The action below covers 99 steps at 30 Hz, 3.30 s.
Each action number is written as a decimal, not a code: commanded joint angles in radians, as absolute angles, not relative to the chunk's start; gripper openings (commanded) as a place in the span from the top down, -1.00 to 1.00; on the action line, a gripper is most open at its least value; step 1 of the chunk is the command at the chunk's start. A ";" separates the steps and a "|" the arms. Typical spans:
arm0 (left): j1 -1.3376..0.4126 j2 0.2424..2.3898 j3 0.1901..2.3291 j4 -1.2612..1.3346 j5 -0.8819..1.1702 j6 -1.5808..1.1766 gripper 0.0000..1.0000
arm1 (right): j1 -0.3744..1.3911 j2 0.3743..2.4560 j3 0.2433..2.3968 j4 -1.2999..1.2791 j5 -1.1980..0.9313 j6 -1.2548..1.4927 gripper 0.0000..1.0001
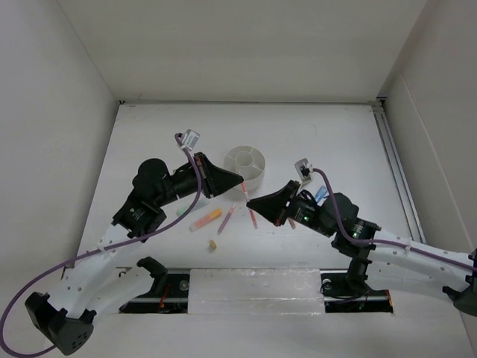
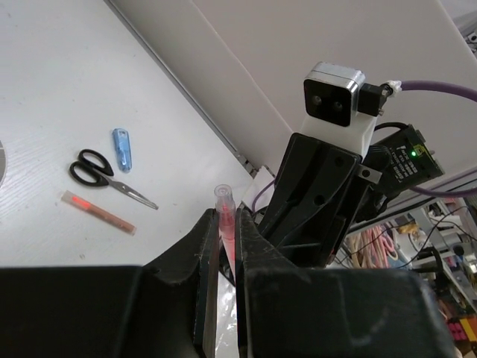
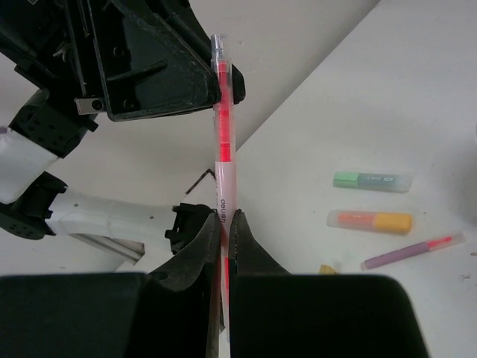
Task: Sort the stationery into containers
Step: Cap the pen
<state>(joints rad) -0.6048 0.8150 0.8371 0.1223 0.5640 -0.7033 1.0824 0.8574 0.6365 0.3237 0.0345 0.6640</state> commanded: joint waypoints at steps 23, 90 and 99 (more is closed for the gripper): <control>-0.600 0.784 0.756 0.107 0.540 -0.641 1.00 | 1.091 0.913 0.667 0.621 0.089 0.712 1.00; -0.638 0.745 0.882 0.078 0.414 -0.632 0.33 | 1.146 1.035 0.802 0.428 0.114 0.736 1.00; -0.638 0.787 1.041 0.121 0.296 -0.678 -0.98 | 1.146 1.100 0.802 0.428 0.182 0.746 1.00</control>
